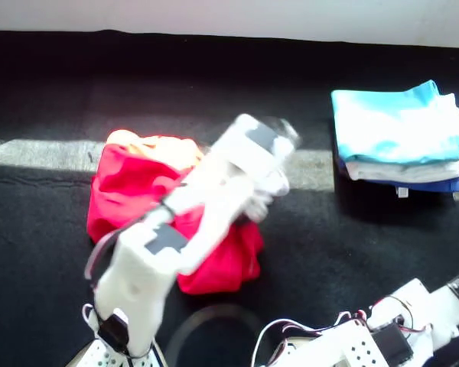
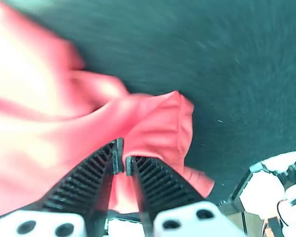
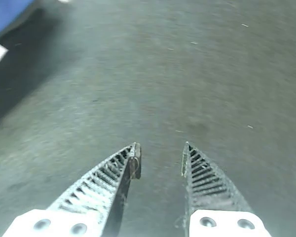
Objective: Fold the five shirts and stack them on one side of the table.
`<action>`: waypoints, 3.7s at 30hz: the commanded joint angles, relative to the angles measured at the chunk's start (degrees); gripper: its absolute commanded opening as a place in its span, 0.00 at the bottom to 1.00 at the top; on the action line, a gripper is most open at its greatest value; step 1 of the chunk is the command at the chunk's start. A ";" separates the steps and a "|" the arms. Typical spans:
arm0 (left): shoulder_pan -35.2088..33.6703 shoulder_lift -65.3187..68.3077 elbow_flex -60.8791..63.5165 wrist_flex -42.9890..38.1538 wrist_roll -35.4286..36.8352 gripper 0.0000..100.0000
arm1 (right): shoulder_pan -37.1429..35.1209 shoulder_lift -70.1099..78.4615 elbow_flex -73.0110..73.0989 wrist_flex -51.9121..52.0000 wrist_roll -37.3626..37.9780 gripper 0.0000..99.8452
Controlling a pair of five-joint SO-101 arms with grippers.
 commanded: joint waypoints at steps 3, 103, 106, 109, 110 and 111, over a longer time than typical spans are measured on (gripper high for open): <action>-16.84 -17.36 -0.22 0.88 -6.95 0.01 | -13.76 0.22 -2.59 -0.40 1.05 0.15; -80.48 -31.43 23.43 -8.88 -29.80 0.01 | -93.23 156.18 -173.23 47.52 -10.29 0.02; -77.41 -31.43 23.43 -8.44 -29.71 0.01 | -90.42 155.82 -174.02 47.52 -10.29 0.00; -71.08 -31.43 24.31 -8.62 -29.71 0.01 | -84.97 154.33 -178.07 47.52 -10.29 0.01; -68.26 -31.43 24.48 -8.62 -29.71 0.01 | -83.03 153.63 -179.21 47.52 -9.93 0.01; -65.19 -31.43 24.40 -8.53 -29.71 0.01 | -81.19 152.75 -180.62 47.52 -8.53 0.01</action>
